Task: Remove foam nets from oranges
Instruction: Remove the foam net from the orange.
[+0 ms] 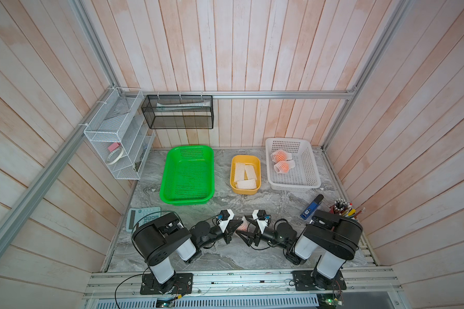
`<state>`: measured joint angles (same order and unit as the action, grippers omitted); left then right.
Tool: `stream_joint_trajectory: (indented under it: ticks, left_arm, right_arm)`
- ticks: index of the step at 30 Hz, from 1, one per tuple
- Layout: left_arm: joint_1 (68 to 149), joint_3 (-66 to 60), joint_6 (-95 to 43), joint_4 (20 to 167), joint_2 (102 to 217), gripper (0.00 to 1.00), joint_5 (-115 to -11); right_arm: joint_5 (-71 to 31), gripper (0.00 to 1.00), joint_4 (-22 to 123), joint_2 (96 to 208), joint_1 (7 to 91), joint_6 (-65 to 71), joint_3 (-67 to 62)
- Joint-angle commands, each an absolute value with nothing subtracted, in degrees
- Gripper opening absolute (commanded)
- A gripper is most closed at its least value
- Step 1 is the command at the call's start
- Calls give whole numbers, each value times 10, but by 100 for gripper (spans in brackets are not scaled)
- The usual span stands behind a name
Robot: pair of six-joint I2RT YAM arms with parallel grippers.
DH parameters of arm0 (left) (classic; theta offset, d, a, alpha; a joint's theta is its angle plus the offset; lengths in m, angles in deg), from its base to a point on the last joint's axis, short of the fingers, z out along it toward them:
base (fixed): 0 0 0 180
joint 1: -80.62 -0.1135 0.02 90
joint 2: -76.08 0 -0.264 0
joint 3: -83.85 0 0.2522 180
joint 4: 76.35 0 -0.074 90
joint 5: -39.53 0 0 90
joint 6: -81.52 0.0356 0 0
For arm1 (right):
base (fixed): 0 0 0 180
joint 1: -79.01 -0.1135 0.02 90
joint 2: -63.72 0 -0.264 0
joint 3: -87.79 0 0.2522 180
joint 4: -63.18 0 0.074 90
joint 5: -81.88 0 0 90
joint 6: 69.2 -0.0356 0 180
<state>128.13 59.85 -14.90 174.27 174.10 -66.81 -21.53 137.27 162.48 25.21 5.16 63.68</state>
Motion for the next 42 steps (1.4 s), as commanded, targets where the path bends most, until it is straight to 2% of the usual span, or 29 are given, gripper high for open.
stream_joint_trajectory:
  ticks: [1, 12, 24, 31, 42]
  left_arm:
    - [1284, 602, -136, 1731, 1729, 0, -659]
    - [1282, 586, -113, 1670, 1699, 0, -650]
    - [1267, 582, -117, 1676, 1698, 0, -676]
    - [1268, 585, -125, 1682, 1692, 0, -687]
    - [1270, 594, -125, 1688, 1683, 0, -697]
  right_arm:
    - [-229, 89, 1231, 1608, 255, 86, 598]
    - [-254, 87, 1319, 1656, 272, 69, 611]
    - [-278, 87, 1269, 1588, 272, 83, 645]
    - [-272, 85, 1292, 1624, 278, 84, 623]
    - [-286, 74, 1369, 1690, 301, 51, 607]
